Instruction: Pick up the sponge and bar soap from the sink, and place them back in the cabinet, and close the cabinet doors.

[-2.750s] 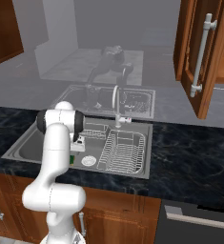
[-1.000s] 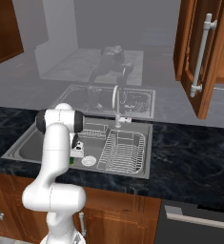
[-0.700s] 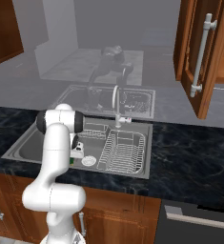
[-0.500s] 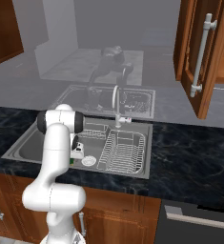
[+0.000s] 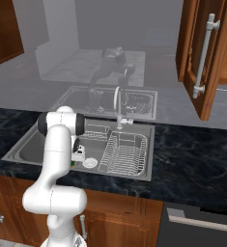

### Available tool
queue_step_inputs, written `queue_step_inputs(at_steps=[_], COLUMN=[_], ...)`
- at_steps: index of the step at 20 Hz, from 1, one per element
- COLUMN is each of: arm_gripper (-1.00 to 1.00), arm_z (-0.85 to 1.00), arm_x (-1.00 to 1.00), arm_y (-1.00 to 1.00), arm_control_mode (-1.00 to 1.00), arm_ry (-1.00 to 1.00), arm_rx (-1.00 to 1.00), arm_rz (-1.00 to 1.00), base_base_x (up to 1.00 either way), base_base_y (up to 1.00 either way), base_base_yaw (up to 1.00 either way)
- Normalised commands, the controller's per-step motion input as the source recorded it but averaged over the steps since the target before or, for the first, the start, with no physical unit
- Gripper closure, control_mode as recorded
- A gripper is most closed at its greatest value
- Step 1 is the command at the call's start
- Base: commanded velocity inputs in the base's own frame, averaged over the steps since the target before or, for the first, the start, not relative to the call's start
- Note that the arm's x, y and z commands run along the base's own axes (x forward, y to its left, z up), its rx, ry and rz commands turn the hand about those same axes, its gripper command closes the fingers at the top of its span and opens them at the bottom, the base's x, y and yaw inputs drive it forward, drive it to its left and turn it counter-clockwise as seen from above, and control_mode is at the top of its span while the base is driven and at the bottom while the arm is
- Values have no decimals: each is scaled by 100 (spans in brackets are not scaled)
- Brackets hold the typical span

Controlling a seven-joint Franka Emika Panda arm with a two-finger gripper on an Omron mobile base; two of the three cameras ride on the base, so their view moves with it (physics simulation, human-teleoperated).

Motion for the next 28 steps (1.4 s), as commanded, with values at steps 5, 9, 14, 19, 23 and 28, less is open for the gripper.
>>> queue_step_inputs(at_steps=[5, 9, 14, 19, 23, 28], arm_gripper=[-100, -100, 100, 100, 100, 100], arm_z=[-5, -5, 0, 0, 0, 1], arm_x=[0, 0, 0, 0, 0, 0], arm_y=[0, 0, 0, 0, 0, 0], arm_control_mode=[-100, -100, -100, -100, -100, -100], arm_ry=[0, 0, 2, 0, 0, 0], arm_rx=[0, 0, 0, 0, 0, 0], arm_rz=[0, 0, 0, 0, 0, 0], base_base_x=[0, 0, 0, 0, 0, 0], base_base_y=[0, 0, 0, 0, 0, 0], base_base_yaw=[0, 0, 0, 0, 0, 0])
